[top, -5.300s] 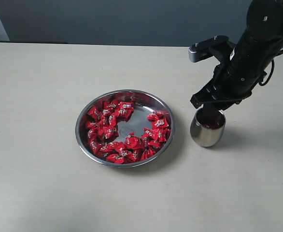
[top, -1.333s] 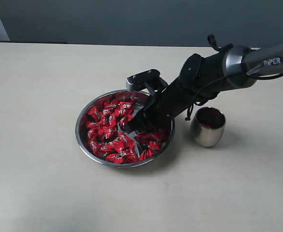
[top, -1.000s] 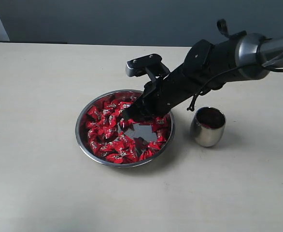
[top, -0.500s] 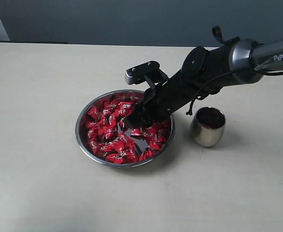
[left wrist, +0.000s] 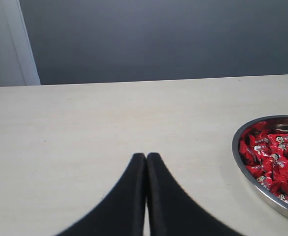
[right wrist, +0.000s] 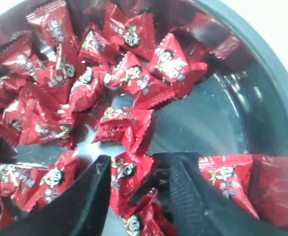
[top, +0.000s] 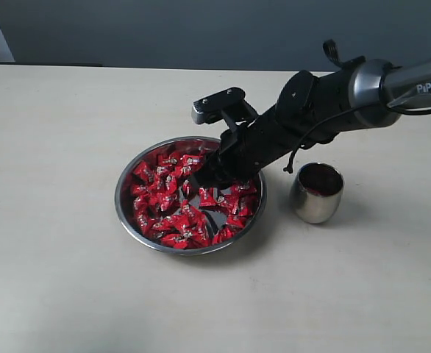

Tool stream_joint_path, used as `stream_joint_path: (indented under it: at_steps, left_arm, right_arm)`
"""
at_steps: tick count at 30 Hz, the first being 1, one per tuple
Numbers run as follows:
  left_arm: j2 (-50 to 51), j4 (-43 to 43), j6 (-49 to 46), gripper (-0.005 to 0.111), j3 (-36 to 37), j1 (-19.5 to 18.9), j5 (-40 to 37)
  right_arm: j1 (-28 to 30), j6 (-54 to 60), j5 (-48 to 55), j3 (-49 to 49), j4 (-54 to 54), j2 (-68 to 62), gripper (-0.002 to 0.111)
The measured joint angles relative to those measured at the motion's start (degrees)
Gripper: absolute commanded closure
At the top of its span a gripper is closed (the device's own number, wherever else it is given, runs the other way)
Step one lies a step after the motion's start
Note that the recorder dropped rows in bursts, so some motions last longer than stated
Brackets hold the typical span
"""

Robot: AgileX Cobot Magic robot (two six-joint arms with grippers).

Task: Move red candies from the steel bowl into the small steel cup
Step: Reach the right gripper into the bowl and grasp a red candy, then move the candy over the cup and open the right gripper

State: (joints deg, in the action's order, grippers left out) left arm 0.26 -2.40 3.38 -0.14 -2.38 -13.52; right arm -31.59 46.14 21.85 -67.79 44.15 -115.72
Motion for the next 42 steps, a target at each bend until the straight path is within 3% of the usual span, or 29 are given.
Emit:
stream_joint_path:
  at_steps: [13, 18, 24, 33, 38, 39, 42]
  left_arm:
    - [0.0, 0.0, 0.0, 0.106, 0.0, 0.0, 0.0]
    - [0.0, 0.0, 0.0, 0.106, 0.0, 0.0, 0.0]
    - [0.0, 0.0, 0.0, 0.106, 0.0, 0.0, 0.0]
    - [0.0, 0.0, 0.0, 0.106, 0.0, 0.0, 0.0]
    - [0.0, 0.0, 0.0, 0.106, 0.0, 0.0, 0.0]
    - [0.0, 0.0, 0.0, 0.106, 0.0, 0.0, 0.0]
    - [0.0, 0.0, 0.0, 0.106, 0.0, 0.0, 0.0]
  right_arm:
    - [-4.0, 2.6, -5.4, 0.0, 0.0, -3.2, 0.07]
    - [-4.0, 2.6, -5.4, 0.0, -0.1, -3.2, 0.109]
    - [-4.0, 2.7, -5.4, -0.8, 0.1, -1.4, 0.109]
    - [-4.0, 0.5, -4.0, -1.0, -1.6, 11.7, 0.109]
    - [-1.2, -18.3, 4.0, -1.1, -19.0, 17.1, 0.109]
    - [1.0, -25.9, 7.1, -0.7, -27.4, 18.2, 0.109]
    - [5.6, -34.3, 10.7, 1.5, -36.3, 19.6, 0.109]
